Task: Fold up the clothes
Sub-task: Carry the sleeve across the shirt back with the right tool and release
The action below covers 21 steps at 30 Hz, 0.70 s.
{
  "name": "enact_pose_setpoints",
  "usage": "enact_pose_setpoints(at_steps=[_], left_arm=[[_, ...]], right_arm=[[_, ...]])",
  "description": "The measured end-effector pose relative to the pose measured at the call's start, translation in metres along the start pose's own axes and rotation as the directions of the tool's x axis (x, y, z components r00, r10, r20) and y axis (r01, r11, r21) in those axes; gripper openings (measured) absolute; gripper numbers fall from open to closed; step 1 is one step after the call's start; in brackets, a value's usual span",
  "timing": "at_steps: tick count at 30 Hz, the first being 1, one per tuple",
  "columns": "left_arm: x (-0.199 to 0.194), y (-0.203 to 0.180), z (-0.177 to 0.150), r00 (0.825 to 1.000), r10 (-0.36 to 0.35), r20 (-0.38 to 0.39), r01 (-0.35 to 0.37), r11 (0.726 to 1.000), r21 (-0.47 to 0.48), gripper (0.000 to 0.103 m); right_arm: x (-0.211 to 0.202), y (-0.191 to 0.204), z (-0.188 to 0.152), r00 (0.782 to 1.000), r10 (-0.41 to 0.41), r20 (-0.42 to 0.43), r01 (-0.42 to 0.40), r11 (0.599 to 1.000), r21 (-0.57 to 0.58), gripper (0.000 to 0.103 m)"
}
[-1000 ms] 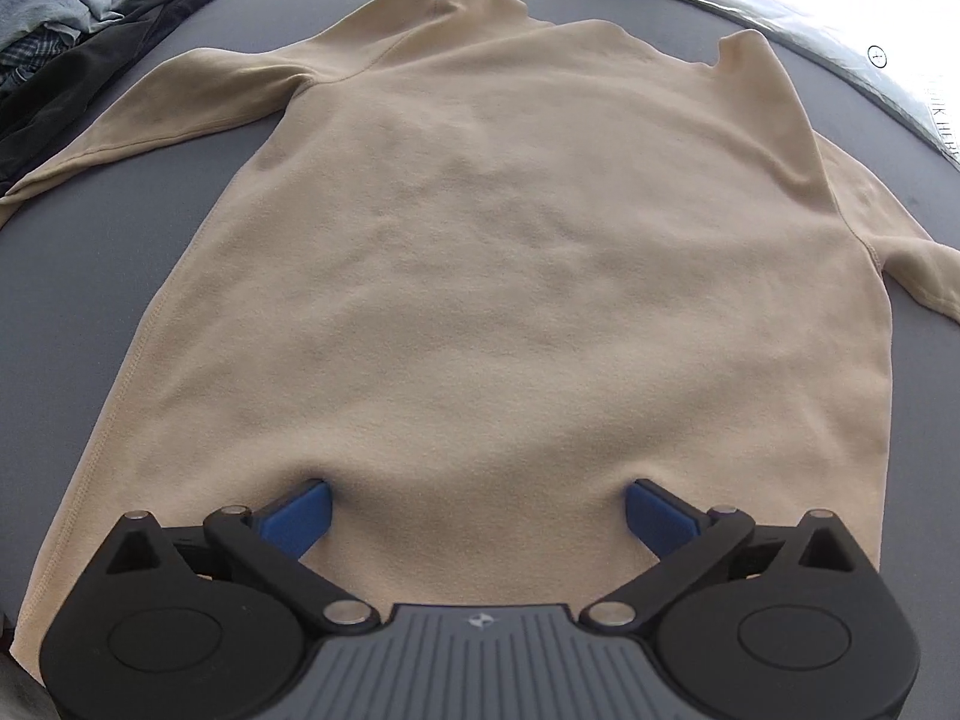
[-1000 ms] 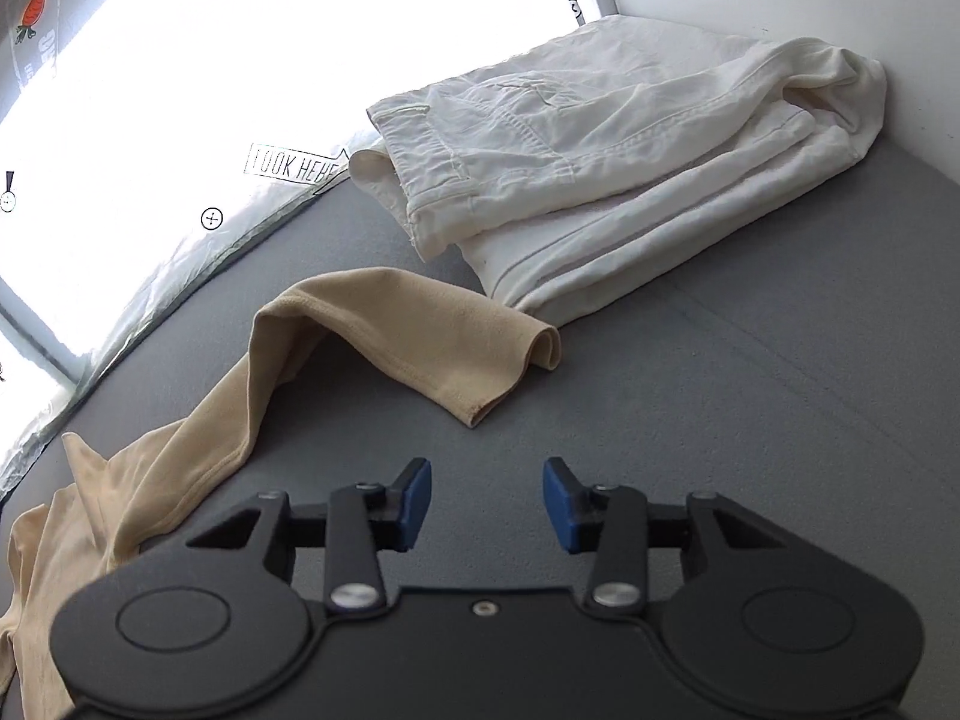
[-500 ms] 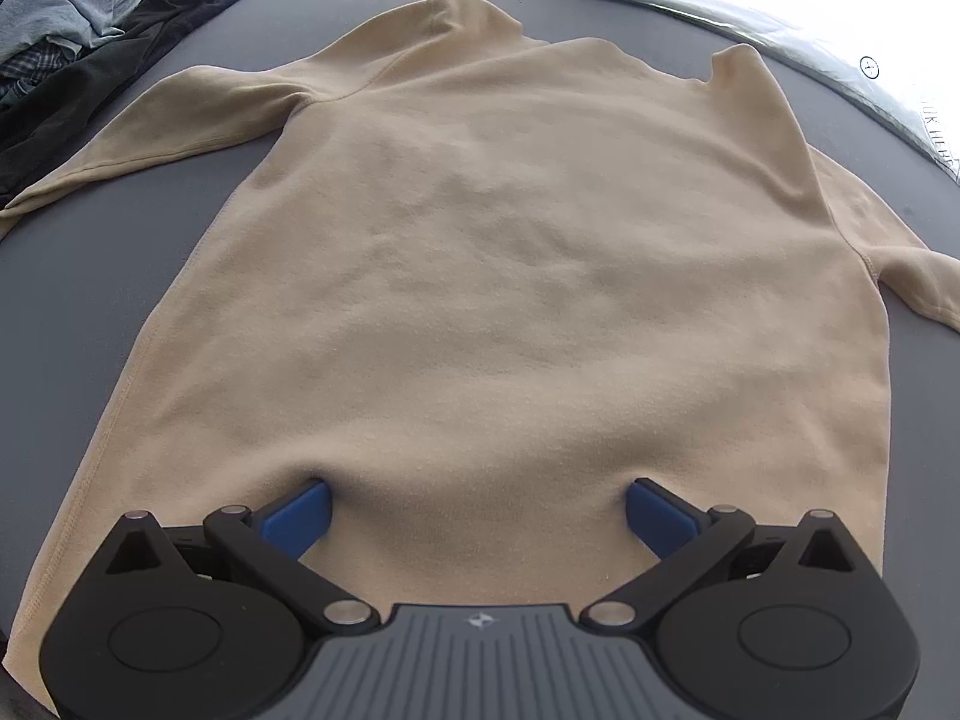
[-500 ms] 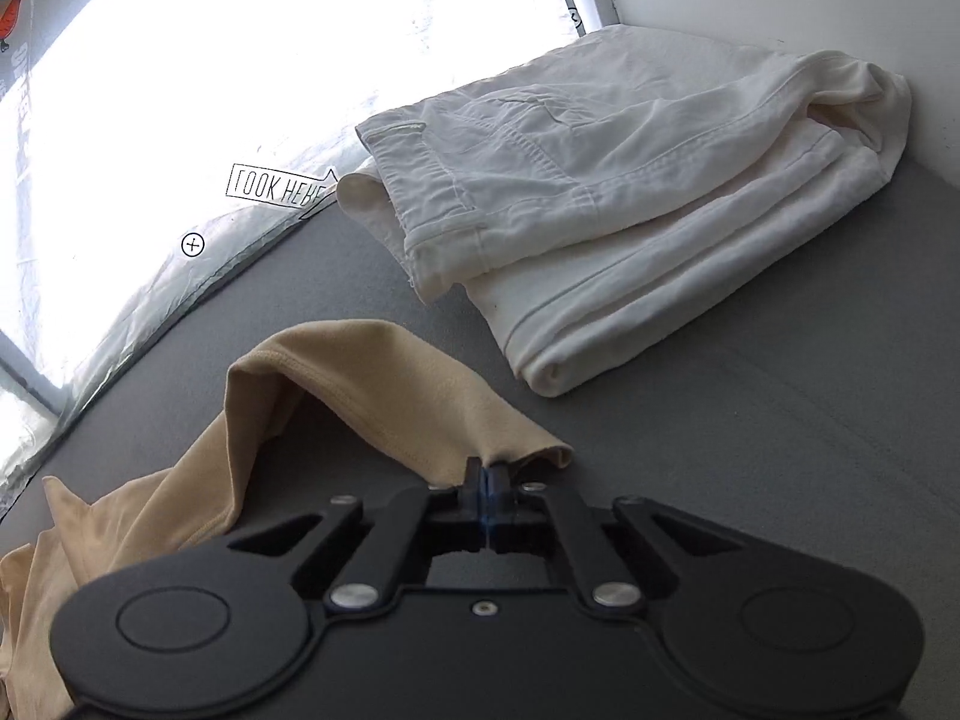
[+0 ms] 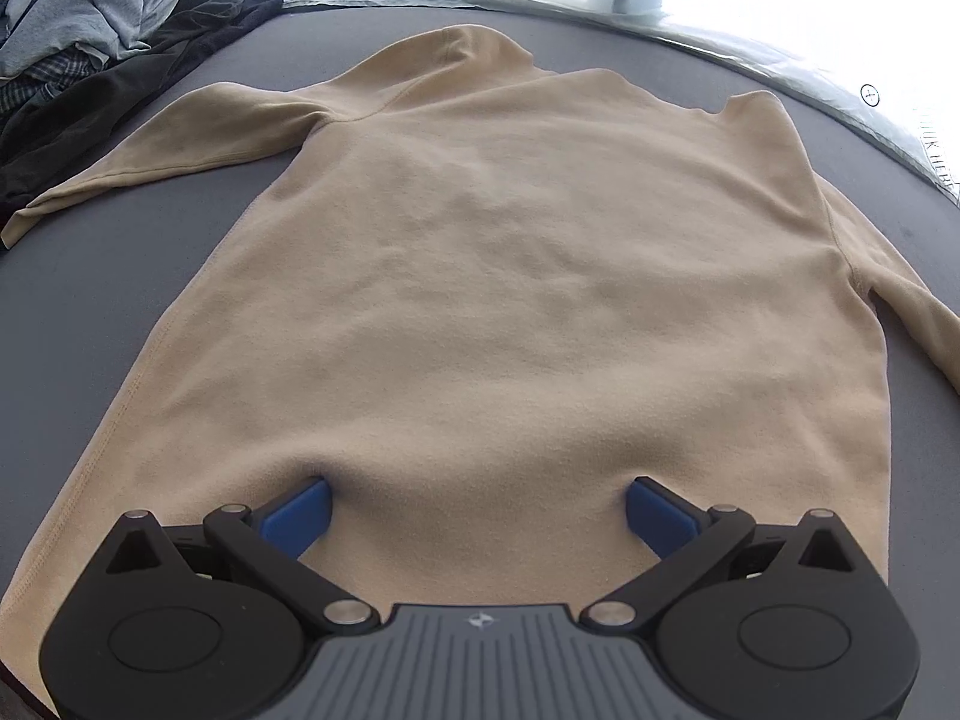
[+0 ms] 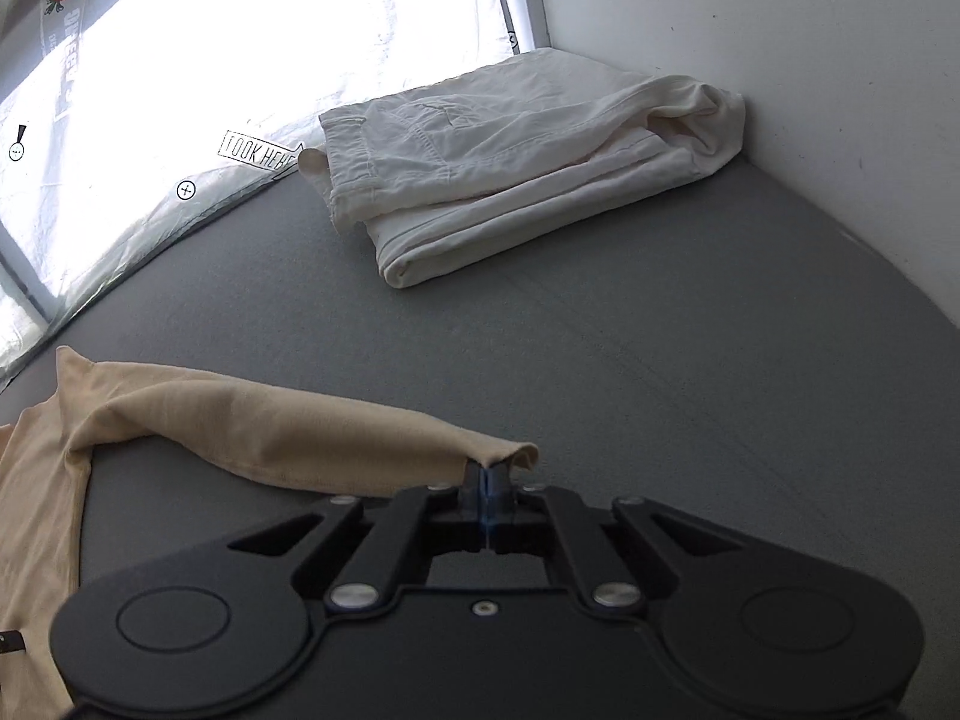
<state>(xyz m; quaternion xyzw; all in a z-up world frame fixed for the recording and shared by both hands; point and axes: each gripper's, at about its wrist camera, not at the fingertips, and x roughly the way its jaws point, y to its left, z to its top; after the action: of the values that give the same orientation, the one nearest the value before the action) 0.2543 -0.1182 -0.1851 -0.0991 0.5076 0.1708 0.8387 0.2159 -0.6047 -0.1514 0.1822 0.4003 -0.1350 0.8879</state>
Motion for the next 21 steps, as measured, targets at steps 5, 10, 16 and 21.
enact_pose_setpoints(at_steps=[5, 10, 16, 21], left_arm=[[0.000, -0.001, -0.001, 1.000, 0.003, 0.005, -0.003, 1.000, -0.006, 0.103], [-0.001, -0.001, -0.002, 1.000, 0.004, 0.006, -0.004, 1.000, -0.009, 0.103], [-0.001, -0.001, -0.002, 1.000, 0.010, 0.005, -0.010, 1.000, -0.017, 0.103], [-0.001, -0.001, -0.001, 1.000, 0.009, -0.001, -0.009, 1.000, -0.016, 0.103]], right_arm=[[0.015, 0.000, 0.003, 0.999, 0.028, -0.038, -0.026, 0.997, 0.069, 0.028], [0.032, -0.006, 0.006, 0.993, 0.098, -0.070, -0.085, 0.982, 0.171, 0.018], [-0.007, -0.029, 0.022, 0.916, 0.368, 0.161, -0.401, 0.858, 0.321, 0.002], [-0.013, -0.053, 0.024, 0.924, 0.360, 0.131, -0.382, 0.854, 0.353, 0.002]])
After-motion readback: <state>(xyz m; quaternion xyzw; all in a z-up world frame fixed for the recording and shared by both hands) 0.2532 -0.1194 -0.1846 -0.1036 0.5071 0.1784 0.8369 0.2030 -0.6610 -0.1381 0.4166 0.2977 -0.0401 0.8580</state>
